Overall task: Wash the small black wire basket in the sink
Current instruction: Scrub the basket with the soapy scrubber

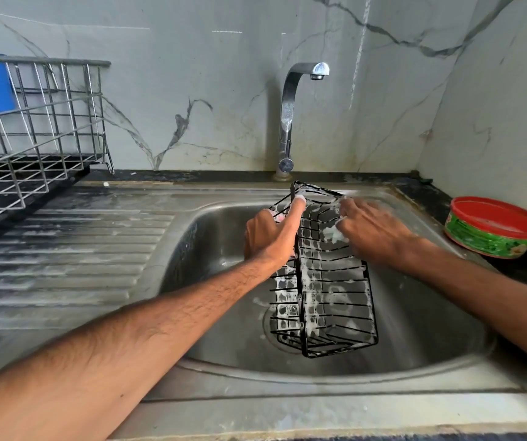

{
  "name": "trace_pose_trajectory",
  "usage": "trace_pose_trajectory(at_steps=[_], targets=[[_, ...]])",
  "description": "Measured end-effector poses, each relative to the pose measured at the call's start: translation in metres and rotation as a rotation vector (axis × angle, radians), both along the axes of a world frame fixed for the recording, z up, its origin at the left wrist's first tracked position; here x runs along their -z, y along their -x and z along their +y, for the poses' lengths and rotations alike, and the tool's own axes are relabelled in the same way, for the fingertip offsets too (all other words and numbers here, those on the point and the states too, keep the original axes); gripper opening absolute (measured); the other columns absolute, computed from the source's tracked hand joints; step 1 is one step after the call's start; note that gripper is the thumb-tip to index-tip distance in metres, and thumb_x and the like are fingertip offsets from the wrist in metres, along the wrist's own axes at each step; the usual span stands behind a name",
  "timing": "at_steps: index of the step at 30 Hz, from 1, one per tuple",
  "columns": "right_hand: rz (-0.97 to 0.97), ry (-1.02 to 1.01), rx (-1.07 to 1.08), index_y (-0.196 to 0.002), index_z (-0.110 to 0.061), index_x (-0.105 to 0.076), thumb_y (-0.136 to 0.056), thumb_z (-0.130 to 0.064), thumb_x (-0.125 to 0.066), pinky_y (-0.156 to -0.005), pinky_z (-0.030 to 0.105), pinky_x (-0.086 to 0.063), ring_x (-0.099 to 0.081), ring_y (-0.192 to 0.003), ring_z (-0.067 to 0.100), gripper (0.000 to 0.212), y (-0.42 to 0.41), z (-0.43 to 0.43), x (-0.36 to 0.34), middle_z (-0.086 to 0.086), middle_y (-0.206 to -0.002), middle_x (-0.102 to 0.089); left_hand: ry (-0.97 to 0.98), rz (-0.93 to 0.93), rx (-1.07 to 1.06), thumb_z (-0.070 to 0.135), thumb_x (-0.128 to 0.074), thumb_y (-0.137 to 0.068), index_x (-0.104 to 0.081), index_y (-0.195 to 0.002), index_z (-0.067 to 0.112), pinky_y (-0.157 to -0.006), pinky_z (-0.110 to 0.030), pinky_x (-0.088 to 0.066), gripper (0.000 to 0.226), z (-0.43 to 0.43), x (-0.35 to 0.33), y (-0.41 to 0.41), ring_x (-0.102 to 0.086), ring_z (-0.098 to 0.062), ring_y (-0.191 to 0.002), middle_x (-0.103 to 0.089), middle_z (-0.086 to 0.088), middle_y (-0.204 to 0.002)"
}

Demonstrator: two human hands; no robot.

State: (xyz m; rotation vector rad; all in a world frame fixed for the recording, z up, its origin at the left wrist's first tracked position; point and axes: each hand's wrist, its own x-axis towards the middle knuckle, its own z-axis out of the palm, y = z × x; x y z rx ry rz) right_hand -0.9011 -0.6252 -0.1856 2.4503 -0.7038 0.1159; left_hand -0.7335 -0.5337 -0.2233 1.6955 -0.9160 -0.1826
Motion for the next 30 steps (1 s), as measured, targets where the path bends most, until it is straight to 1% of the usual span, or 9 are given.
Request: trace_pose_trajectory(at_steps=[4,8,14,19,22,24,26,28,30], targets=[[0.054,0.013,0.022,-0.114,-0.008,-0.069,-0.096,-0.021,-0.052,-0.101,0.041,-0.047,-0.047,-0.126,0.03,0.028,-0.006,0.002,0.003,0.02,-0.14,-0.051,-0.006,0.0,-0.003,0.07,-0.054,-0.096,-0.036,-0.06,0.018,-0.058,-0.028,-0.037,0.066,-0.001,0.001,-0.001,-0.041,-0.015,-0.056,-0.046,0.001,-0.06],[0.01,-0.018,0.038,-0.102,0.0,-0.066,-0.092,0.003,-0.062,-0.081,0.036,-0.059,-0.061,-0.107,0.031,0.012,-0.004,0.005,0.001,0.018,-0.11,-0.065,0.023,-0.029,0.022,0.079,-0.047,-0.083,-0.035,-0.059,0.019,-0.058,-0.029,-0.039,0.066,0.0,0.0,0.001,-0.039,-0.015,-0.054,-0.044,0.004,-0.057],[0.016,-0.074,0.081,-0.11,-0.002,-0.059,-0.094,0.01,-0.056,-0.081,0.031,-0.058,-0.063,-0.106,0.027,0.02,-0.009,0.013,0.002,0.013,-0.107,-0.062,0.009,-0.013,0.017,0.076,-0.049,-0.086,-0.035,-0.059,0.02,-0.057,-0.026,-0.034,0.063,0.002,-0.001,0.001,-0.037,-0.013,-0.055,-0.043,0.004,-0.059],[-0.047,-0.106,0.055,-0.085,-0.015,-0.041,-0.095,0.007,-0.053,-0.067,0.024,-0.047,-0.063,-0.085,0.023,0.027,-0.009,0.015,-0.001,0.004,-0.084,-0.045,0.007,-0.023,-0.004,0.062,-0.057,-0.099,-0.035,-0.058,0.02,-0.055,-0.025,-0.032,0.063,0.001,-0.001,0.001,-0.036,-0.014,-0.054,-0.042,0.003,-0.058],[-0.03,-0.142,0.059,-0.093,-0.011,-0.056,-0.091,0.009,-0.055,-0.066,0.027,-0.041,-0.067,-0.094,0.029,0.02,-0.011,0.02,-0.003,0.009,-0.092,-0.056,0.015,-0.028,0.0,0.067,-0.057,-0.097,-0.037,-0.056,0.019,-0.054,-0.025,-0.033,0.066,-0.001,0.001,0.001,-0.037,-0.014,-0.051,-0.043,0.003,-0.055],[-0.033,-0.194,0.088,-0.103,-0.006,-0.062,-0.09,0.01,-0.055,-0.067,0.027,-0.042,-0.068,-0.097,0.03,0.022,-0.012,0.028,-0.006,0.011,-0.1,-0.062,0.021,-0.012,0.01,0.082,-0.047,-0.086,-0.05,-0.055,0.009,-0.055,-0.028,-0.044,0.08,-0.002,0.003,-0.001,-0.052,-0.023,-0.05,-0.057,-0.002,-0.055],[-0.03,-0.268,0.083,-0.099,-0.004,-0.064,-0.089,0.011,-0.054,-0.067,0.026,-0.051,-0.071,-0.09,0.027,0.02,-0.01,0.037,-0.006,0.01,-0.096,-0.067,0.008,-0.007,0.002,0.091,-0.034,-0.075,-0.064,-0.066,-0.004,-0.06,-0.036,-0.055,0.1,-0.004,0.004,-0.001,-0.068,-0.031,-0.062,-0.073,-0.008,-0.067],[0.067,-0.396,0.057,-0.089,-0.001,-0.065,-0.087,0.012,-0.053,-0.068,0.029,-0.061,-0.074,-0.08,0.024,0.018,-0.007,0.048,0.001,0.01,-0.089,-0.072,-0.002,-0.004,0.004,0.089,-0.036,-0.075,-0.057,-0.06,0.001,-0.056,-0.033,-0.051,0.092,-0.002,0.002,0.0,-0.062,-0.027,-0.056,-0.067,-0.005,-0.062],[0.195,-0.516,0.042,-0.077,-0.002,-0.066,-0.082,0.013,-0.058,-0.065,0.032,-0.063,-0.074,-0.074,0.022,0.018,-0.003,0.057,0.007,0.01,-0.085,-0.074,-0.002,-0.007,0.006,0.08,-0.04,-0.078,-0.041,-0.056,0.016,-0.053,-0.025,-0.036,0.068,0.002,-0.001,0.001,-0.042,-0.016,-0.051,-0.048,0.002,-0.056]])
